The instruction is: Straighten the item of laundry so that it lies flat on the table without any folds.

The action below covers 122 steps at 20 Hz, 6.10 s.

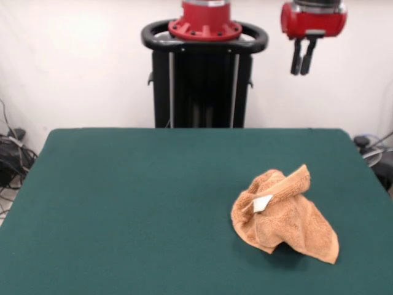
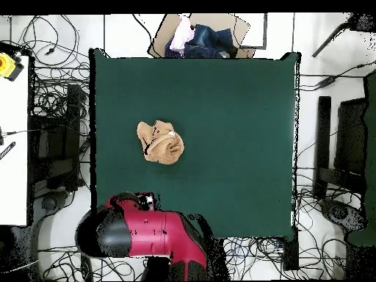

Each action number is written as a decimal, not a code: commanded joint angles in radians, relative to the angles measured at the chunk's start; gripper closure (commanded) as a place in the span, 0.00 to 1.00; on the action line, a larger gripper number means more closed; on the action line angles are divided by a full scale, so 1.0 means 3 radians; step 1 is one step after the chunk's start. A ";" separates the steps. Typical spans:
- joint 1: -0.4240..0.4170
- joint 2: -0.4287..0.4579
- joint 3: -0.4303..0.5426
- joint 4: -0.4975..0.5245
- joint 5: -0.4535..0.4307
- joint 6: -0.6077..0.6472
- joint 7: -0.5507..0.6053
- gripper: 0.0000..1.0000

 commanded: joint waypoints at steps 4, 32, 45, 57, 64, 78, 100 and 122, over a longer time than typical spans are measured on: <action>-0.0319 0.0646 0.0091 0.0063 -0.0096 -0.0894 0.0591 1.00; -0.0191 0.0618 -0.0078 0.0181 -0.0014 -0.1806 0.0847 0.00; 0.0036 0.1021 -0.0107 0.0265 0.0620 -0.2595 0.1384 0.00; -0.0235 0.1616 0.0269 0.0234 0.0654 -0.3022 0.2034 0.00; -0.0125 0.1808 0.0322 0.0122 0.0744 -0.3247 0.2354 0.00; 0.0081 0.1583 0.0477 0.0235 0.1010 -0.3275 0.2988 0.00; 0.0267 0.1243 0.0311 0.0136 0.1353 -0.2892 0.2895 0.00; 0.0415 0.1734 0.0177 -0.0203 0.1572 -0.3319 0.2863 0.00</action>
